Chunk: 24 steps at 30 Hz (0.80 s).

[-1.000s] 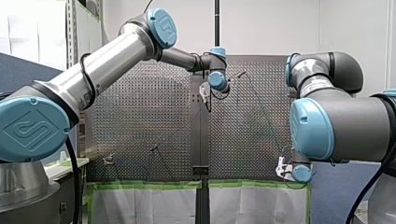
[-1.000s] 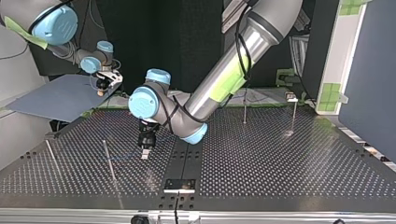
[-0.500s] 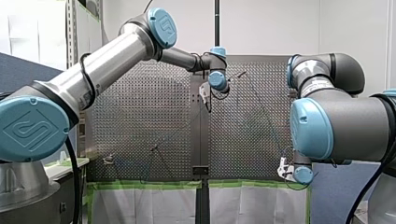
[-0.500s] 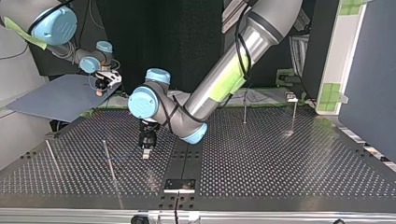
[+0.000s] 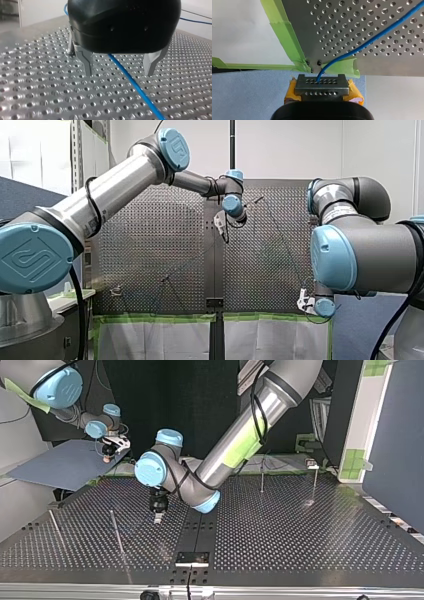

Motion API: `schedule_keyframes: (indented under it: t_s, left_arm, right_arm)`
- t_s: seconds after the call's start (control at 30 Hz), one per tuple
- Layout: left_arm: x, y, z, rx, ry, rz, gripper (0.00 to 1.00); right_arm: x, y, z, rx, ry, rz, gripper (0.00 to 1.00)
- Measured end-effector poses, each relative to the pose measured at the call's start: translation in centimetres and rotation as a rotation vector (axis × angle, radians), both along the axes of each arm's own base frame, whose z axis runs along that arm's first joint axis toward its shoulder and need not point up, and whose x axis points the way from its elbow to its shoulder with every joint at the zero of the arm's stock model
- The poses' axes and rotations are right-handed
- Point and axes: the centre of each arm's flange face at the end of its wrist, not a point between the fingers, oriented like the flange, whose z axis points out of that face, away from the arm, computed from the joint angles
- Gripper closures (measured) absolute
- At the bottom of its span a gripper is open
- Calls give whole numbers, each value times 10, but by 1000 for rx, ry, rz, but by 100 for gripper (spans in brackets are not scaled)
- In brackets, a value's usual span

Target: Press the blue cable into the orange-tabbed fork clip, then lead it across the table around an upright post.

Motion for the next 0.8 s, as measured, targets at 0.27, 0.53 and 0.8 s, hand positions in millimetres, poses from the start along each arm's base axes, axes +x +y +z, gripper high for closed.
schedule_keyframes:
  t_s: [0.27,0.53,0.8]
  left_arm:
    - [-5,10,-5,21,57,60,0]
    - [-12,21,-12,50,111,123,0]
    - [-19,36,-15,76,138,143,0]
  right_arm:
    - [0,0,0,-1,-2,0,100]
    - [2,0,0,-3,-3,3,100]
    - [3,0,0,-4,-4,5,100]
